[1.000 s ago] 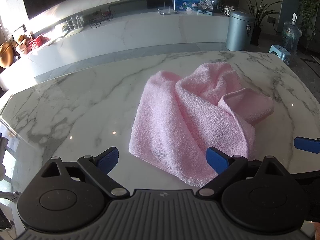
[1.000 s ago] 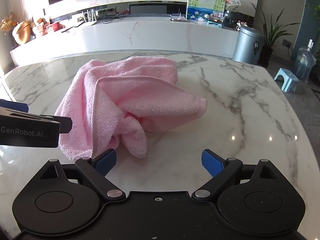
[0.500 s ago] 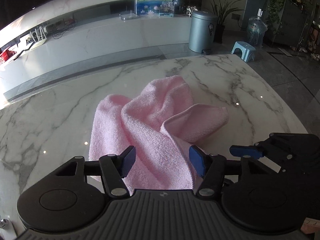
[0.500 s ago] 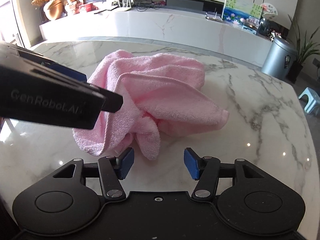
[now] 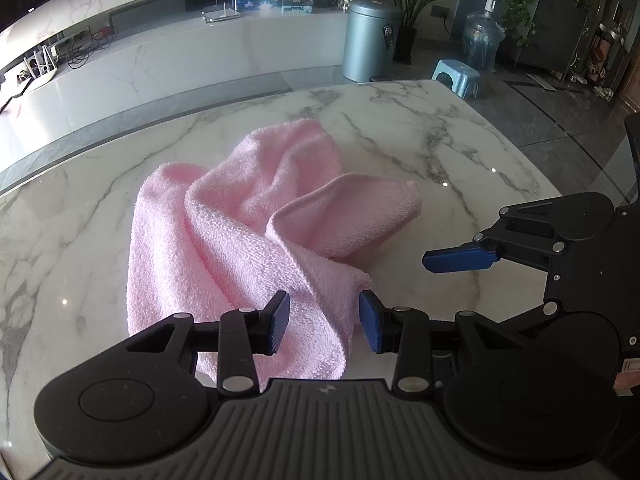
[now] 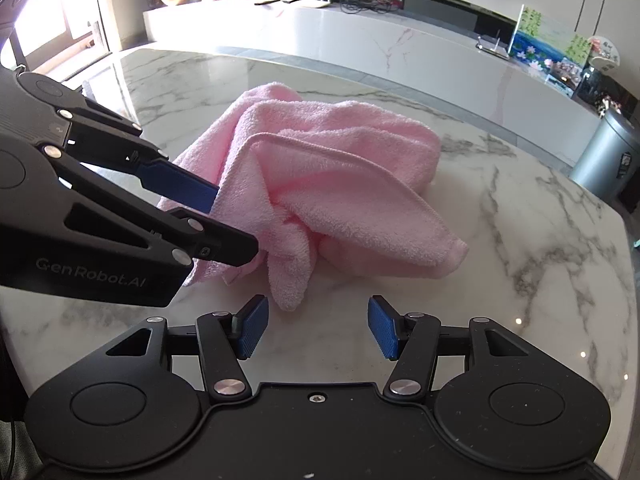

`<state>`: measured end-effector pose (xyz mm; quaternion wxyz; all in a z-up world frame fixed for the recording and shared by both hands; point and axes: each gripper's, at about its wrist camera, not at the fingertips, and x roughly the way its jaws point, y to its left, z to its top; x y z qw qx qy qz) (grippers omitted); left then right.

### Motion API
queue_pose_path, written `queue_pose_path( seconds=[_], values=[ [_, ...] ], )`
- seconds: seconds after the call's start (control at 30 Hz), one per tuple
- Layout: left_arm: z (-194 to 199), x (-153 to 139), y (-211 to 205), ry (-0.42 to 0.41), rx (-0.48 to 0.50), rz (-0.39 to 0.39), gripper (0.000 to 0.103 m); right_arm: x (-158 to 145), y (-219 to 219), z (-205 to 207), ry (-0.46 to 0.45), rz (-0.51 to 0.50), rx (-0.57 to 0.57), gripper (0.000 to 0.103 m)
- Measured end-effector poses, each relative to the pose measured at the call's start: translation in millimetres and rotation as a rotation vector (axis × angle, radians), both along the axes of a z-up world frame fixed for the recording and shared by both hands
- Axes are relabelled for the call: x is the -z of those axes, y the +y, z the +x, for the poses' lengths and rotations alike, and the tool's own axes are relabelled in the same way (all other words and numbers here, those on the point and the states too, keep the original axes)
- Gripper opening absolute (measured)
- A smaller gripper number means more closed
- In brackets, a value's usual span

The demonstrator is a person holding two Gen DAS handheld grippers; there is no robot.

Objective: Fold towel

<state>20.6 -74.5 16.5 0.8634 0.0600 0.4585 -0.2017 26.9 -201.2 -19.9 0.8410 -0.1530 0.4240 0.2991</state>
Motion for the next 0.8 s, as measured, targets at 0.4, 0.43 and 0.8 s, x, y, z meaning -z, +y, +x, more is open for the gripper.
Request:
queue_pose_path(
  seconds=[0.4, 0.43, 0.8],
  values=[
    [4.9, 6.2, 6.8, 0.044, -0.005, -0.007, 0.002, 11.5, 8.1, 10.4, 0.07, 0.073, -0.05, 0.007],
    [4.5, 5.5, 7.4, 0.041, -0.006, -0.001, 0.002, 11.0, 8.0, 9.8, 0.069, 0.07, -0.049, 0.006],
    [7.6, -9.4, 41.3, -0.006, -0.083, 0.095, 0.002, 6.9, -14.2, 11.0, 0.064, -0.018, 0.055, 0.003]
  ],
)
